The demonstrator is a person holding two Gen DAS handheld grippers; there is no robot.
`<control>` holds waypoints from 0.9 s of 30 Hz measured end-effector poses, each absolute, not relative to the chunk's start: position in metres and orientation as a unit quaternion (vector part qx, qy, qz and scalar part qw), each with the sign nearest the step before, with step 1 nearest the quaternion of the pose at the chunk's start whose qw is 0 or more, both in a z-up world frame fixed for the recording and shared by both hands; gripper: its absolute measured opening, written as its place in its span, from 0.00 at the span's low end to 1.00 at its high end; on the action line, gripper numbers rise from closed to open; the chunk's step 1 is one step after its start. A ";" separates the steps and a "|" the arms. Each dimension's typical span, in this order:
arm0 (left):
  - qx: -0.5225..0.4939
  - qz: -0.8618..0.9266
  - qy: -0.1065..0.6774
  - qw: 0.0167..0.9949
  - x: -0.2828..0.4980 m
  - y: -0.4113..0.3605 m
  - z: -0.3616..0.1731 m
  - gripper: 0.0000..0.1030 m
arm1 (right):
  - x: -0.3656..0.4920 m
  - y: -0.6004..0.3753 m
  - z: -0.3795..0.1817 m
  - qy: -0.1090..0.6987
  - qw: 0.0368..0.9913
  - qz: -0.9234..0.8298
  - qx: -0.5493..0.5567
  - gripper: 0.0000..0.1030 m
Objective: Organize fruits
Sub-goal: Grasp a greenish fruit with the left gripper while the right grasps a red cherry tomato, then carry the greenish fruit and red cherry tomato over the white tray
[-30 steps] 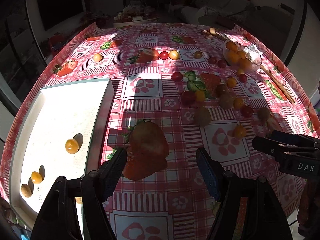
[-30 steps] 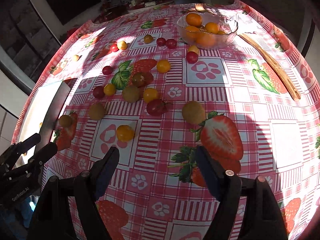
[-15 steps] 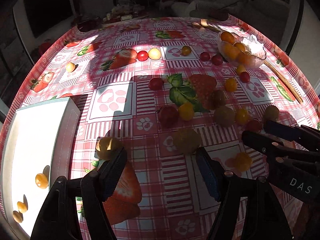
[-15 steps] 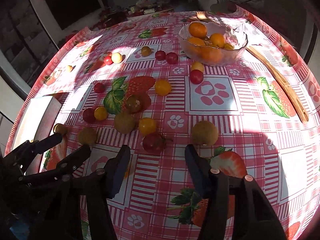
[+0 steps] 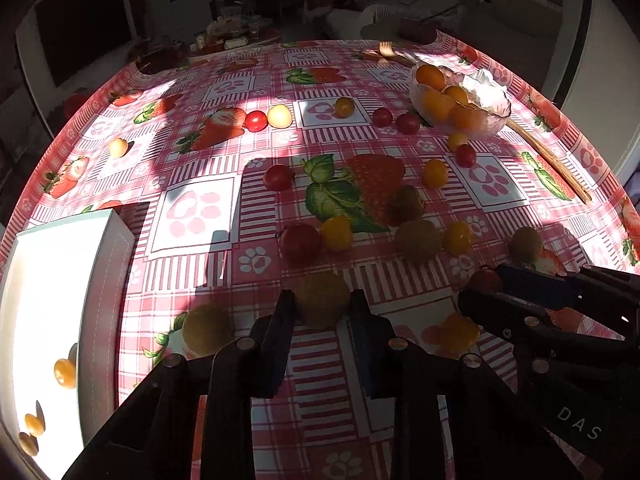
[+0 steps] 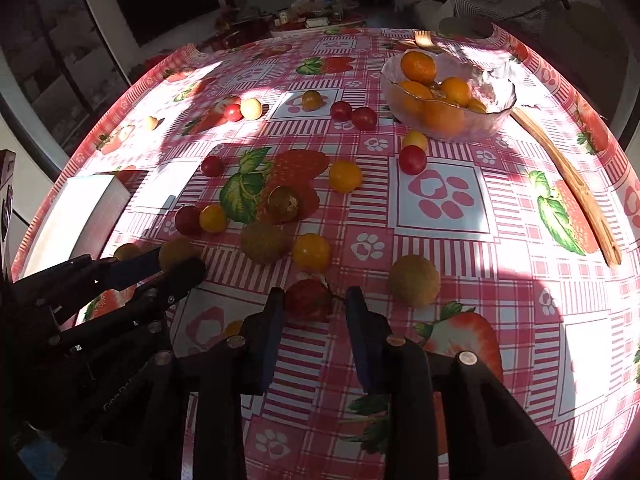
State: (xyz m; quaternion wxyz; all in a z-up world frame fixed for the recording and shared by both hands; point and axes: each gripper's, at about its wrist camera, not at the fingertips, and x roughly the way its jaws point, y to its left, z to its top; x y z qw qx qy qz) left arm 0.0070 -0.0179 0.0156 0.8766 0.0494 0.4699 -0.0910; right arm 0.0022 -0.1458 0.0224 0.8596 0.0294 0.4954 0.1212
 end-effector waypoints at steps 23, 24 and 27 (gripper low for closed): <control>-0.005 -0.065 0.451 0.890 -0.073 0.035 0.038 0.29 | -0.060 -0.147 0.039 0.505 0.851 0.136 0.052 0.33; -0.007 -0.064 0.448 0.892 -0.076 0.037 0.040 0.29 | -0.061 -0.147 0.039 0.505 0.851 0.135 0.051 0.33; -0.016 -0.061 0.442 0.895 -0.083 0.046 0.046 0.29 | -0.065 -0.144 0.042 0.504 0.852 0.134 0.046 0.33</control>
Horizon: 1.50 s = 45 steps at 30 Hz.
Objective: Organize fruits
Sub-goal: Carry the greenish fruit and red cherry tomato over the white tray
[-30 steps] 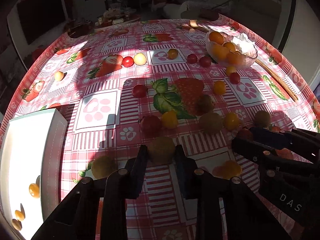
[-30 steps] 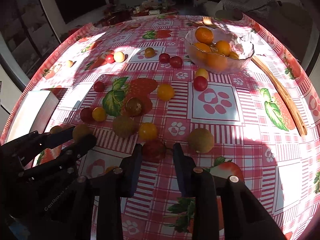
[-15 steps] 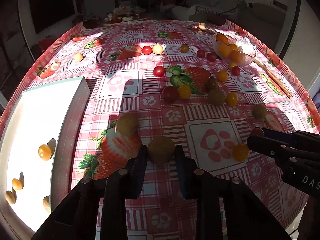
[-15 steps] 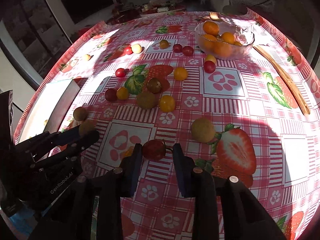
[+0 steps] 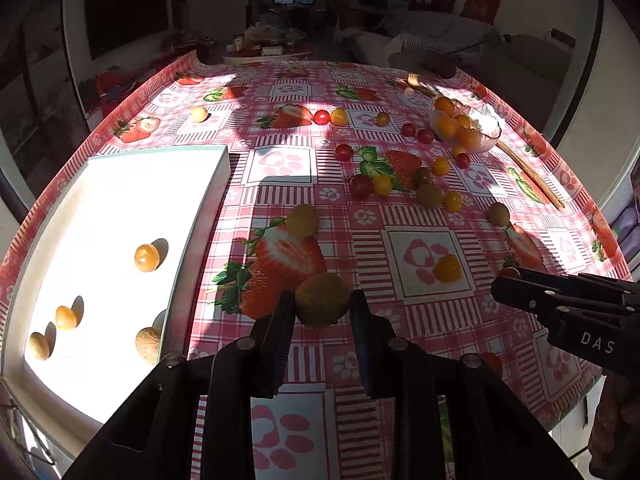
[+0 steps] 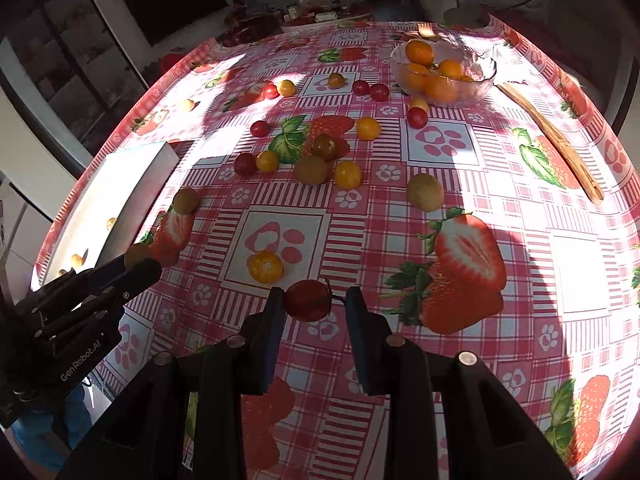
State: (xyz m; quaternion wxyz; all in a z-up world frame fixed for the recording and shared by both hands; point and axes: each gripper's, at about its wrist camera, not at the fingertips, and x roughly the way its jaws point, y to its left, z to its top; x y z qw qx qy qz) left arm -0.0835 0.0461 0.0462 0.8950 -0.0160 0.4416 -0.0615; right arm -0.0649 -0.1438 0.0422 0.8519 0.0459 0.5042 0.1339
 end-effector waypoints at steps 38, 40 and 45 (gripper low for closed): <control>-0.059 0.077 0.399 0.912 -0.051 0.235 0.111 0.29 | 0.011 0.074 0.108 0.477 0.824 0.301 -0.047 0.33; -0.060 0.083 0.412 0.905 -0.037 0.238 0.102 0.29 | 0.024 0.086 0.105 0.483 0.819 0.306 -0.044 0.33; -0.047 0.092 0.451 0.887 -0.007 0.240 0.071 0.29 | 0.049 0.109 0.082 0.503 0.807 0.306 -0.045 0.33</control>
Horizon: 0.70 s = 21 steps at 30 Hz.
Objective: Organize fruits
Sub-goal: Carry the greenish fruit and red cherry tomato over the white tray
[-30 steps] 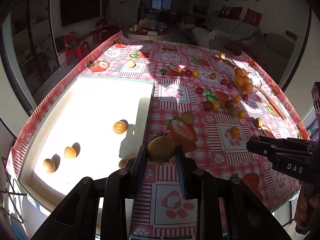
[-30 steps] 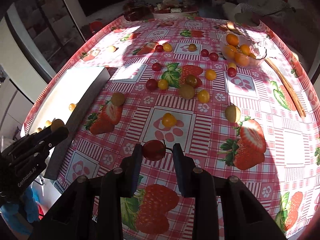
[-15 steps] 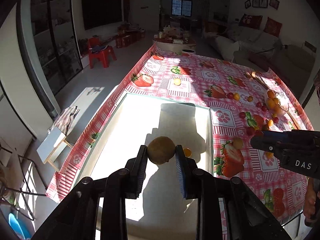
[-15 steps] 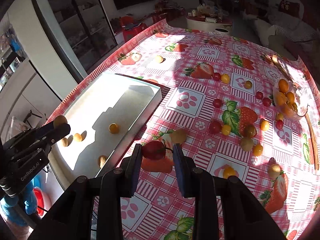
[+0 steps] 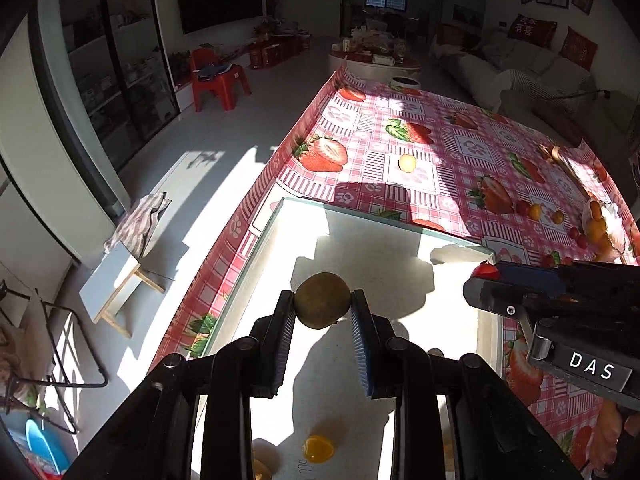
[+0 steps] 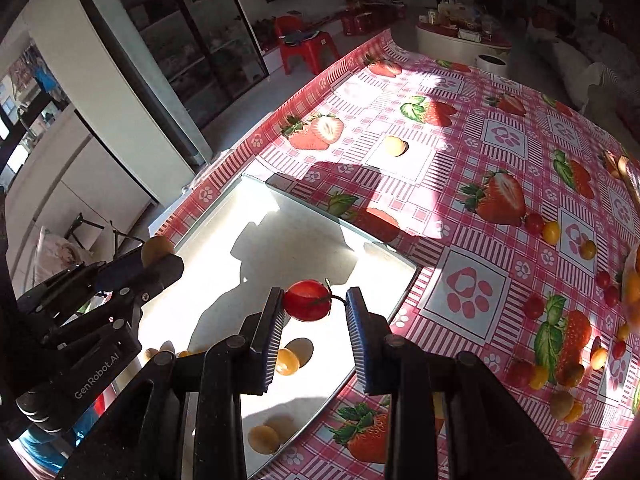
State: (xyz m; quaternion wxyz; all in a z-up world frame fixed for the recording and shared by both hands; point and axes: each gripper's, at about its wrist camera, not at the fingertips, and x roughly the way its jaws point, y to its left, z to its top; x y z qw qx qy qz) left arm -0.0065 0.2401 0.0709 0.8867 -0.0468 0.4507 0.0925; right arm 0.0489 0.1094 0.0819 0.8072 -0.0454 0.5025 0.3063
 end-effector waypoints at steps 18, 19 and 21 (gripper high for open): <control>-0.037 0.112 0.507 0.854 0.016 0.247 0.022 0.29 | 0.075 0.135 0.027 0.532 0.788 0.297 -0.094 0.34; -0.033 0.113 0.506 0.854 0.016 0.246 0.022 0.29 | 0.075 0.136 0.026 0.533 0.787 0.296 -0.096 0.34; -0.027 0.113 0.505 0.855 0.016 0.245 0.021 0.30 | 0.074 0.138 0.026 0.529 0.789 0.294 -0.105 0.34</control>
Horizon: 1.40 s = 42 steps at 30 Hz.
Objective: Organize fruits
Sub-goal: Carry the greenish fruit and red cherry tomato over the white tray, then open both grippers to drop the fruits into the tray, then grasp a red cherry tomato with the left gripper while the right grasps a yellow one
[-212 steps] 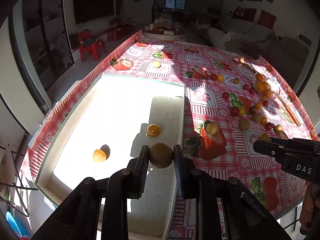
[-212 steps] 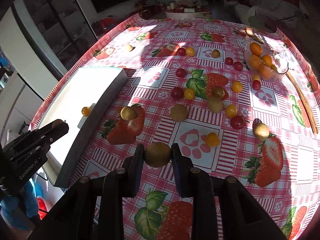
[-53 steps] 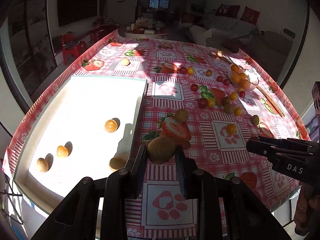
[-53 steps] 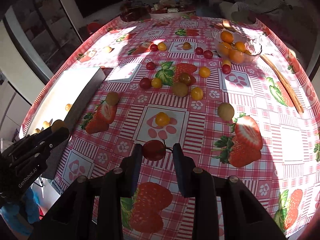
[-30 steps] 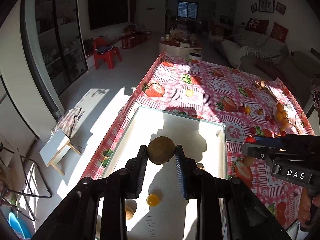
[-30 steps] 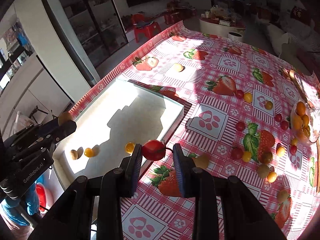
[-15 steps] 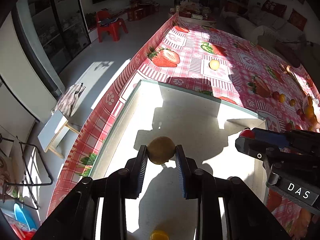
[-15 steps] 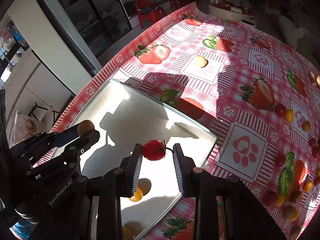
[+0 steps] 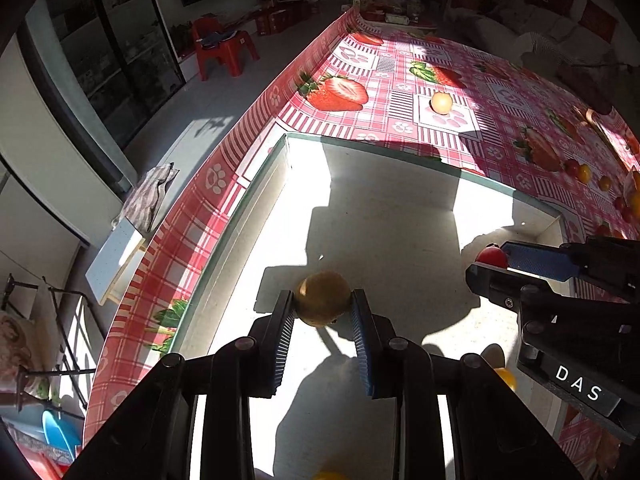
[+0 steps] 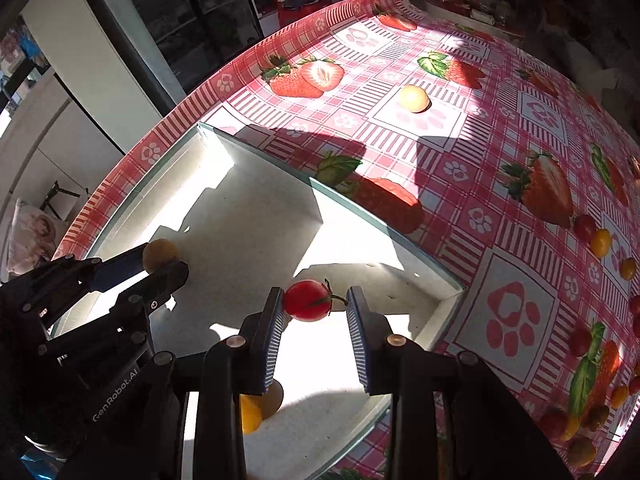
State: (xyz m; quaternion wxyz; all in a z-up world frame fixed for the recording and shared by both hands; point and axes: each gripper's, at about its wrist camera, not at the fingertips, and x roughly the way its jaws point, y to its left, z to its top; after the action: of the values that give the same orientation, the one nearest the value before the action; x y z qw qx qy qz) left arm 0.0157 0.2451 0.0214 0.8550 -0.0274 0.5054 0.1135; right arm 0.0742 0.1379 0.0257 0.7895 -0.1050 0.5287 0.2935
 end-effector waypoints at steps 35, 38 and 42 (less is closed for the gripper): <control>0.022 0.008 0.453 0.891 -0.031 0.110 0.078 0.65 | 0.013 -0.033 0.067 0.501 0.836 0.226 0.009 0.79; 0.026 -0.008 0.456 0.890 -0.025 0.087 0.075 0.65 | 0.006 -0.063 0.067 0.493 0.846 0.201 0.001 0.79; 0.030 -0.020 0.460 0.887 -0.015 0.062 0.068 0.65 | 0.004 -0.098 0.066 0.485 0.858 0.170 -0.010 0.79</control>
State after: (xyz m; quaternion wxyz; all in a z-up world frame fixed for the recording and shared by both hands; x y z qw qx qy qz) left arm -0.0149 0.0624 0.0678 0.8872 0.0303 0.4600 -0.0196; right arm 0.0043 -0.0980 0.0661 0.8577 -0.0104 0.4852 0.1698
